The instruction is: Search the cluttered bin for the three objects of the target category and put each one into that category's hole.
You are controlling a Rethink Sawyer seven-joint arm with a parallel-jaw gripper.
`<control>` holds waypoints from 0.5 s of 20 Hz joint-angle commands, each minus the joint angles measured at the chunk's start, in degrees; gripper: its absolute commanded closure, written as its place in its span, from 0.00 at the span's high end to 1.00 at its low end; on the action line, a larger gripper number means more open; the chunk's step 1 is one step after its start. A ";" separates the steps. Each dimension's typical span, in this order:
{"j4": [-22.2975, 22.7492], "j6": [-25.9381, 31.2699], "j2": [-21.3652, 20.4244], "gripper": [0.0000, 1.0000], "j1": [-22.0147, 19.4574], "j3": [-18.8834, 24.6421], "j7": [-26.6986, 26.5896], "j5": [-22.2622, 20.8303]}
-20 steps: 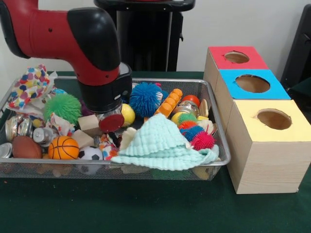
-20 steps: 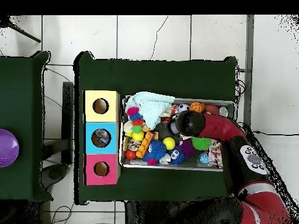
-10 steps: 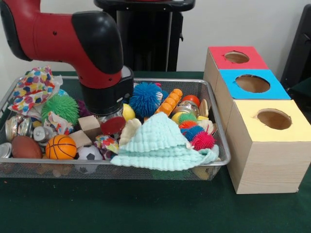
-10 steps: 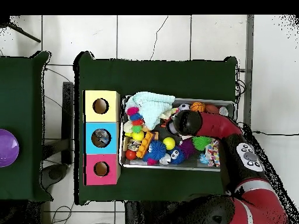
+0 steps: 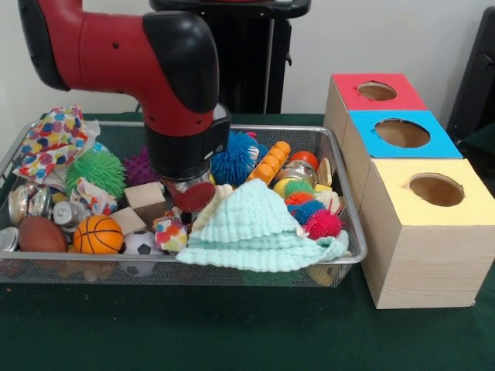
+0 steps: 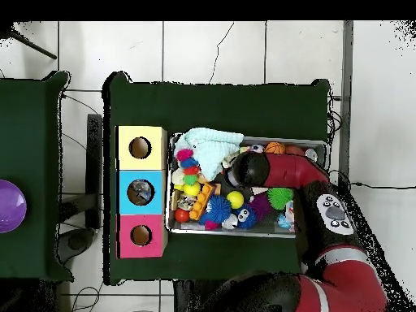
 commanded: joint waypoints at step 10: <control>1.70 28.57 -13.00 0.00 1.98 -1.74 -11.78 -0.10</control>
